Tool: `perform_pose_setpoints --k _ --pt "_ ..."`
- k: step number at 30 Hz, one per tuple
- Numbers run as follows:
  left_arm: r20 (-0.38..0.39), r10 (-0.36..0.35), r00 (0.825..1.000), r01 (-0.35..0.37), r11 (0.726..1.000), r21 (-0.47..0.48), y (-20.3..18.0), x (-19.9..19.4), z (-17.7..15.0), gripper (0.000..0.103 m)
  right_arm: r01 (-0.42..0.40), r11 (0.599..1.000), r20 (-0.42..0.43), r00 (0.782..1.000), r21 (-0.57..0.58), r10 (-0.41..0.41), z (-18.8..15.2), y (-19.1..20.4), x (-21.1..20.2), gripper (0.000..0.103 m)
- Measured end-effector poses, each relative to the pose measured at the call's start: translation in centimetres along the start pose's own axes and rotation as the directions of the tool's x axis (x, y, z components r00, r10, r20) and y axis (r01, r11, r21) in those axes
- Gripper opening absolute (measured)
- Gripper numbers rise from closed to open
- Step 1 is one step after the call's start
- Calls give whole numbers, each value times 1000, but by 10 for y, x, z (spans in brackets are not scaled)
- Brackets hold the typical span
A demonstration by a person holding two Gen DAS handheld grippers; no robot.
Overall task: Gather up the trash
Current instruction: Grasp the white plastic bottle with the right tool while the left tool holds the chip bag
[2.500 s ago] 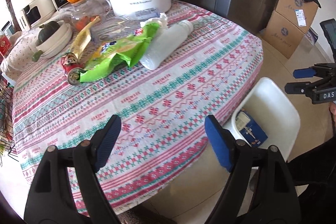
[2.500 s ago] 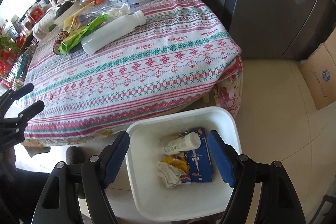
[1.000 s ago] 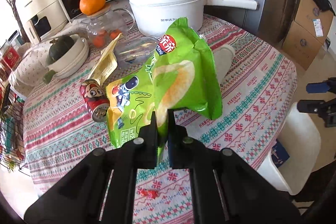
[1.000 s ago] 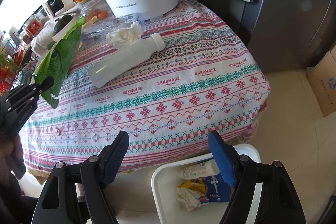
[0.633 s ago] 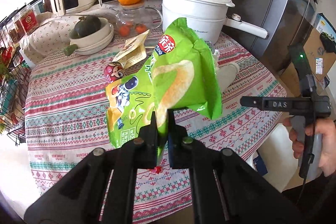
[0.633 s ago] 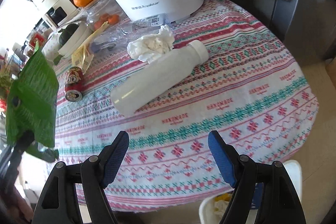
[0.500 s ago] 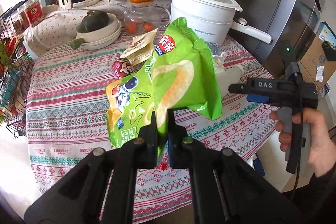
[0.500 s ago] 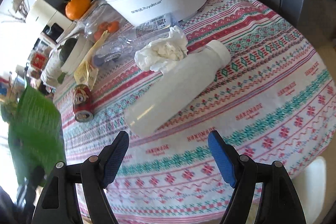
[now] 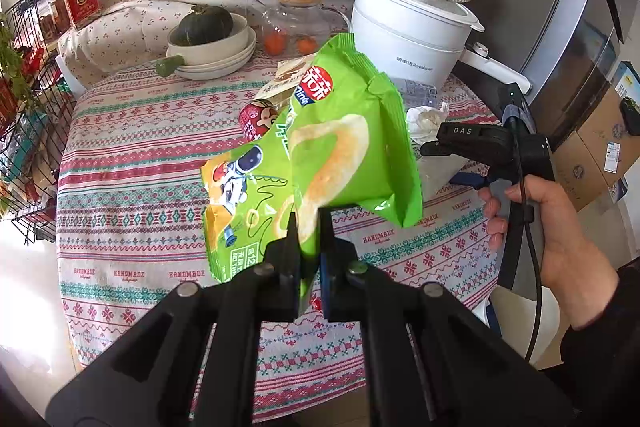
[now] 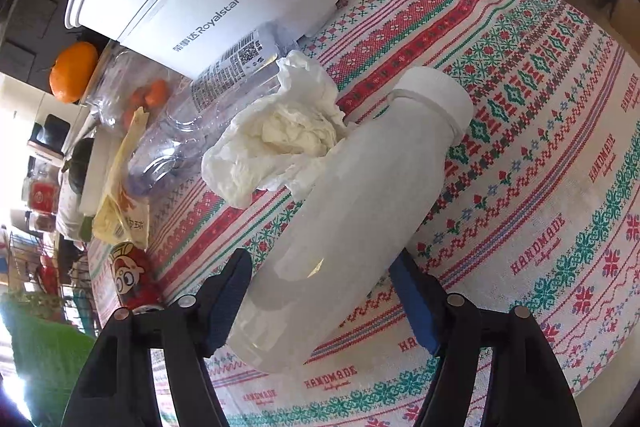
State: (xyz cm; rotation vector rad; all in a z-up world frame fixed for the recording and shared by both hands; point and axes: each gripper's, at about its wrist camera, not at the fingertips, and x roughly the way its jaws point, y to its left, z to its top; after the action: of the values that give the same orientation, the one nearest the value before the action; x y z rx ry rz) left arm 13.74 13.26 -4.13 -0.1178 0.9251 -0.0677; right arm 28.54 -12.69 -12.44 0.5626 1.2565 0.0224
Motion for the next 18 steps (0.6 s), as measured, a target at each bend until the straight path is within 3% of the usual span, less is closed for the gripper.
perform_pose_setpoints --k 7,18 --pt "2 -3 1000 3 1000 27 -10 -1 -1 8 -8 999 -18 1000 -36 7 -10 -16 -19 55" --pt "3 -64 998 64 996 64 -38 -10 -6 8 -88 983 -7 996 -159 88 -46 -67 -97 51"
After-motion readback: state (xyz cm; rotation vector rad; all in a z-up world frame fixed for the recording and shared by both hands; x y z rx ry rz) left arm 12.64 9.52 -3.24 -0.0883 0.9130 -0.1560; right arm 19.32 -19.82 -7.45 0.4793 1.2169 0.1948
